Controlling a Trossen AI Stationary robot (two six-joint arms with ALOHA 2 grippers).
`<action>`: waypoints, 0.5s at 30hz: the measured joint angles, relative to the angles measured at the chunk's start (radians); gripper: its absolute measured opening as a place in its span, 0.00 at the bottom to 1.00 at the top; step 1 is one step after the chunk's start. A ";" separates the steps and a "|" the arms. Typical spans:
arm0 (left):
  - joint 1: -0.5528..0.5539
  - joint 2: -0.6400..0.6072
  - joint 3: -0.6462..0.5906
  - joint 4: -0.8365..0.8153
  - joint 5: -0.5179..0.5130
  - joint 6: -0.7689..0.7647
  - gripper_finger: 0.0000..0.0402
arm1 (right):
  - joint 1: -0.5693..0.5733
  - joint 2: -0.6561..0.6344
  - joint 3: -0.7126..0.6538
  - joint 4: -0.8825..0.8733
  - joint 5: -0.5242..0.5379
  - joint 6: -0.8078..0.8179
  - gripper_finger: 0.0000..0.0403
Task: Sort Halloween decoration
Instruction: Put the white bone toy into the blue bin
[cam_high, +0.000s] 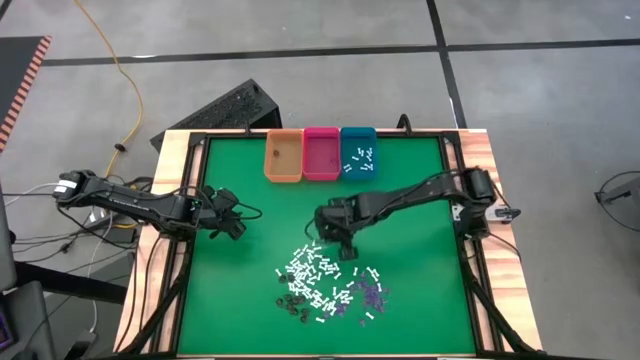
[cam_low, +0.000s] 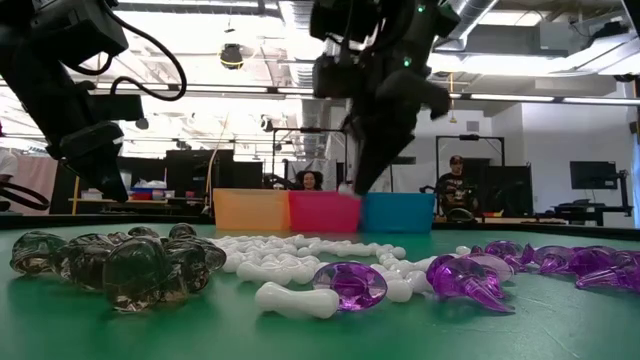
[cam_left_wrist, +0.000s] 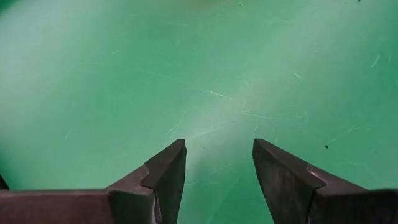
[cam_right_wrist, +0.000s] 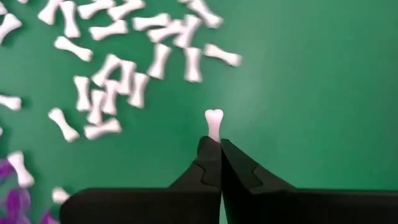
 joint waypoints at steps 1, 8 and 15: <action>0.000 0.000 0.000 0.001 0.000 0.000 0.45 | -0.017 -0.021 0.000 -0.015 0.001 -0.007 0.07; 0.000 0.000 0.000 0.000 -0.001 0.000 0.45 | -0.191 -0.156 0.000 -0.105 0.055 -0.073 0.07; 0.000 0.000 0.000 0.000 -0.002 0.000 0.45 | -0.424 -0.207 0.000 -0.110 0.081 -0.096 0.08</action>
